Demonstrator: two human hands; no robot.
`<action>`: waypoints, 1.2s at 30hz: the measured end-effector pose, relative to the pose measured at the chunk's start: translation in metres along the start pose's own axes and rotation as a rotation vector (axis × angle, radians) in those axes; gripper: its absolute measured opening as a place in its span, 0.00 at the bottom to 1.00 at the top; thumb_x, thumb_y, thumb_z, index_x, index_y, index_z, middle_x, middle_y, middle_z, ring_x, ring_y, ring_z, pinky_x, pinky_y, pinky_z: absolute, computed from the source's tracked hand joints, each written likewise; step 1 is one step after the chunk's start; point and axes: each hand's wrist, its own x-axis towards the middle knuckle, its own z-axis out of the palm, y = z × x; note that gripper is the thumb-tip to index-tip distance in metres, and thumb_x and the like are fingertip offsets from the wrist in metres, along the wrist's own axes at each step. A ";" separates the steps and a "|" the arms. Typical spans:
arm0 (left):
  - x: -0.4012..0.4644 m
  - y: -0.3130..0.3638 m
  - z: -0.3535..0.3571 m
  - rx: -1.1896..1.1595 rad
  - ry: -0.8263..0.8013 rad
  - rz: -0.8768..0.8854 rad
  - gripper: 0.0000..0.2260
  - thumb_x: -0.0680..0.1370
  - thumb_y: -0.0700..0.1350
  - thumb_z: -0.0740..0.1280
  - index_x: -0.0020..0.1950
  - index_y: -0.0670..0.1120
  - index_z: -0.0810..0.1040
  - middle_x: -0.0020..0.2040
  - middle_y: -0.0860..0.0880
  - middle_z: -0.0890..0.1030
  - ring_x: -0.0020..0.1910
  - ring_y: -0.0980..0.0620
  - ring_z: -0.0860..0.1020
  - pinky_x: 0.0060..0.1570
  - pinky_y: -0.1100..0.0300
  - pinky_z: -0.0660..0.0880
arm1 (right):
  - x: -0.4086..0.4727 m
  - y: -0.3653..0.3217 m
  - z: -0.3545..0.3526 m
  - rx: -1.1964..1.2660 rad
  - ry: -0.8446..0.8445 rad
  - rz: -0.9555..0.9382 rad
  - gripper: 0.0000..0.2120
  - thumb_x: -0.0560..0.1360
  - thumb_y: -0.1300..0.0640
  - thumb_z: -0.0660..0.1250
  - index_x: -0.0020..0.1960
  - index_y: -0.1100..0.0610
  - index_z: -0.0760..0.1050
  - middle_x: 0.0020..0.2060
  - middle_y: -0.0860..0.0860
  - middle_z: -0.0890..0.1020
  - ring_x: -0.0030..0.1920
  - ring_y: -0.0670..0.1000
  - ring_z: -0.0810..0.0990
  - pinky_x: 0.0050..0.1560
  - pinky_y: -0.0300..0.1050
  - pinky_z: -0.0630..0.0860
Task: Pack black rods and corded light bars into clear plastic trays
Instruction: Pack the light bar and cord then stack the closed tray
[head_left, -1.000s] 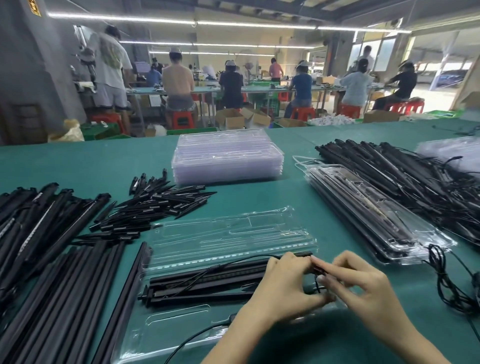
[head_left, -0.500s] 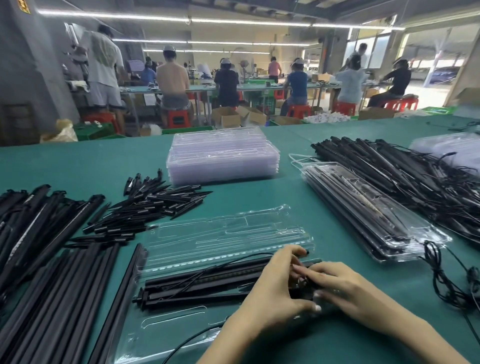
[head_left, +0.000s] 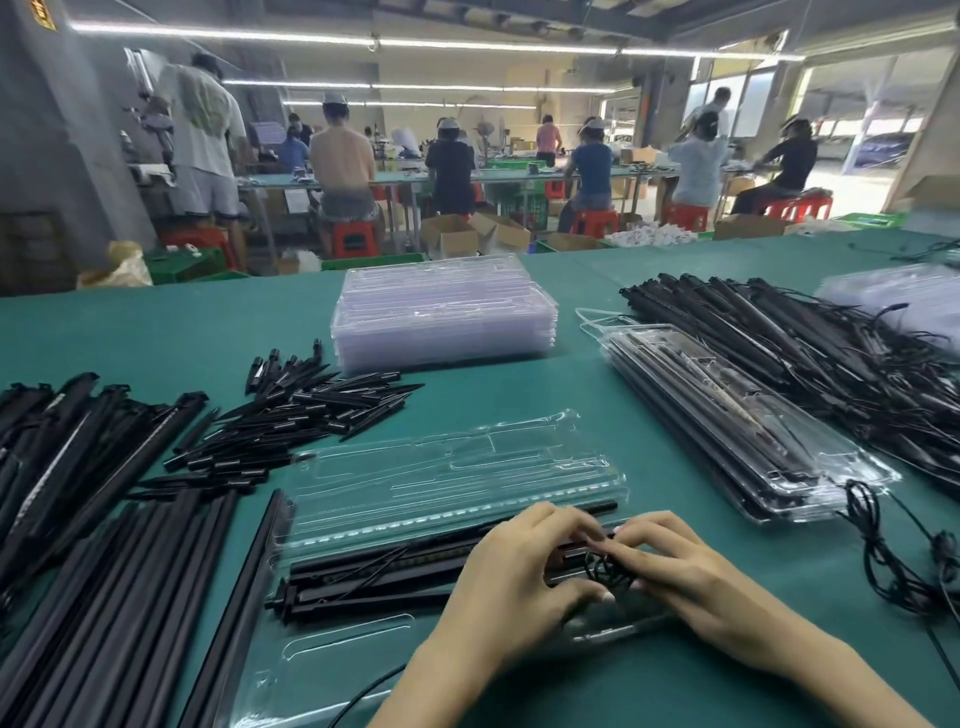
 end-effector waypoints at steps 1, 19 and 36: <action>-0.001 -0.001 -0.001 -0.003 -0.009 -0.013 0.10 0.70 0.51 0.74 0.50 0.55 0.79 0.48 0.58 0.78 0.45 0.64 0.74 0.50 0.63 0.72 | -0.002 0.001 -0.001 -0.013 -0.014 -0.003 0.21 0.79 0.57 0.60 0.72 0.50 0.68 0.56 0.45 0.74 0.59 0.45 0.69 0.60 0.41 0.70; -0.010 -0.008 0.012 0.422 -0.165 -0.018 0.20 0.75 0.61 0.64 0.66 0.60 0.71 0.55 0.59 0.72 0.57 0.58 0.65 0.54 0.64 0.56 | 0.004 -0.005 -0.015 0.107 -0.237 0.089 0.11 0.78 0.44 0.63 0.58 0.39 0.79 0.51 0.39 0.73 0.55 0.43 0.71 0.59 0.37 0.67; -0.016 0.013 0.022 0.693 -0.284 0.122 0.10 0.59 0.55 0.77 0.38 0.58 0.82 0.28 0.60 0.74 0.33 0.60 0.75 0.37 0.68 0.65 | 0.020 -0.015 -0.022 0.241 -0.296 0.288 0.05 0.71 0.51 0.73 0.47 0.44 0.84 0.32 0.47 0.69 0.35 0.44 0.70 0.37 0.36 0.66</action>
